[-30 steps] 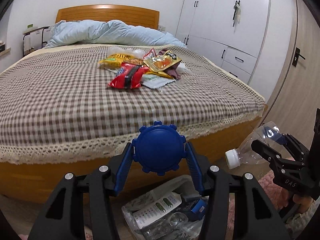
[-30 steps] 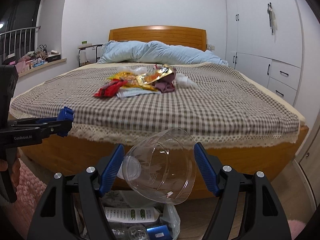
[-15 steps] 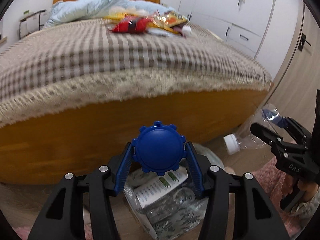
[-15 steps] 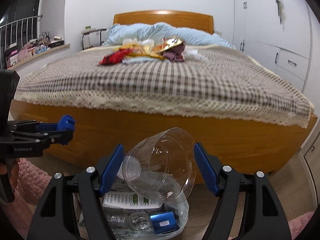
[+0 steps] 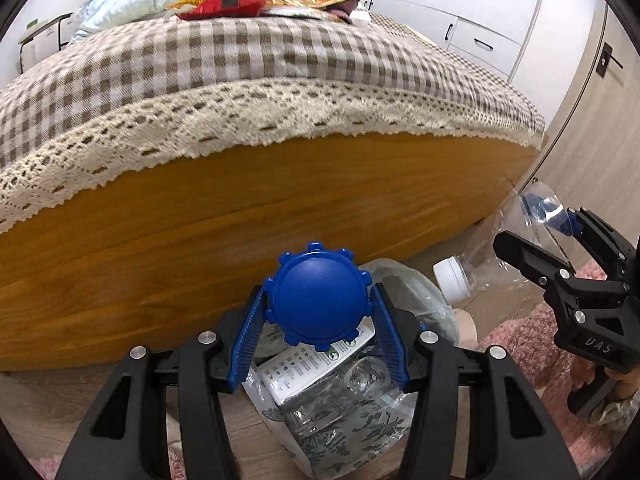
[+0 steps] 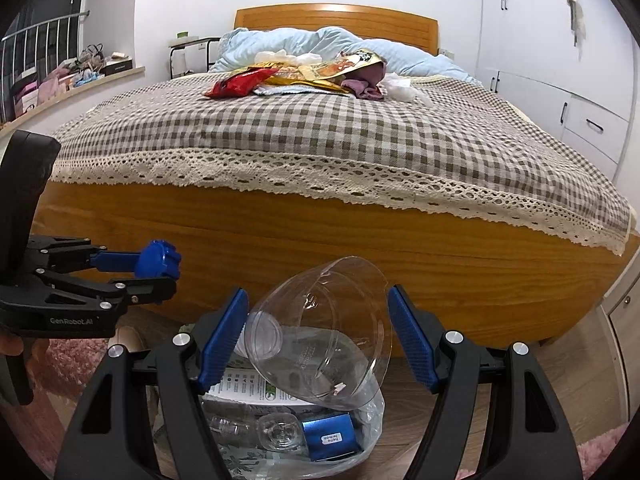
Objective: Collect trash
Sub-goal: 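Carry the blue ball and clear bowl down over the floor bin, then open the left gripper to drop the blue ball while the right releases the bowl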
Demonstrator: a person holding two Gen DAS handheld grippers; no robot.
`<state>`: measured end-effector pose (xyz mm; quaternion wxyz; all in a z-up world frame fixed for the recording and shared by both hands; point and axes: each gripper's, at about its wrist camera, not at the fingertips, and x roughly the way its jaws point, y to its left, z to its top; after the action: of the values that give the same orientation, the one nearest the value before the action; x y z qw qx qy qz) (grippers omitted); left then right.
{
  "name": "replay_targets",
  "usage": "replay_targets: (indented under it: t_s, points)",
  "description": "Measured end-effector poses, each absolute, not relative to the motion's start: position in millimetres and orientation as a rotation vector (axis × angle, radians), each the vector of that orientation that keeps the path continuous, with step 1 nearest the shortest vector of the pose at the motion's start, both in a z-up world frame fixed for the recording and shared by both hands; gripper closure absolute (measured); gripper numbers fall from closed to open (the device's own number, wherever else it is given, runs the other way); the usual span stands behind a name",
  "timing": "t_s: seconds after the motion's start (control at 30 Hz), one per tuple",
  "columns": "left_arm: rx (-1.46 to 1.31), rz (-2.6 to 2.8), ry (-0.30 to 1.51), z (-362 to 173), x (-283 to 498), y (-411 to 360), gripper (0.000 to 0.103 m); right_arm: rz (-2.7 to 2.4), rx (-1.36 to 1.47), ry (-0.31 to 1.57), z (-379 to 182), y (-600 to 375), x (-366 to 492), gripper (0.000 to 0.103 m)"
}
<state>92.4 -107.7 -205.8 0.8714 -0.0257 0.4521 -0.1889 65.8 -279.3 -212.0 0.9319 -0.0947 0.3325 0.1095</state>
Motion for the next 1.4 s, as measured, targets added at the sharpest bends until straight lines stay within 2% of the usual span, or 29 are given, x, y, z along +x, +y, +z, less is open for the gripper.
replay_targets:
  t_s: [0.27,0.53,0.83,1.13,1.17,1.2,1.27,1.4]
  points:
    - [-0.068,-0.383,0.978,-210.9,93.2,-105.0,0.052,0.217,-0.271,0.731,-231.5,-279.4,64.2,0.033]
    - [-0.063,-0.376,1.018,-222.1,96.2,-105.9,0.052,0.262,-0.455,0.882,-285.6,-262.9,61.3,0.033]
    - [-0.068,-0.378,1.235,-276.7,108.2,-115.4,0.052,0.309,-0.585,0.978,-328.0,-241.3,60.4,0.034]
    - [-0.161,-0.361,1.372,-309.0,115.4,-110.4,0.052,0.303,-0.592,1.006,-334.9,-244.3,65.4,0.034]
    - [-0.166,-0.362,1.376,-309.5,115.7,-109.9,0.050,0.301,-0.595,1.010,-334.3,-244.9,66.5,0.034]
    - [-0.158,-0.358,1.376,-308.5,115.9,-112.2,0.040,0.299,-0.599,1.014,-336.2,-244.6,66.9,0.034]
    - [-0.132,-0.346,1.364,-306.3,115.4,-113.3,0.030,0.298,-0.610,1.022,-340.1,-244.0,67.4,0.034]
    - [-0.089,-0.327,1.331,-297.3,117.3,-114.4,0.024,0.298,-0.618,1.028,-342.3,-242.6,68.5,0.034]
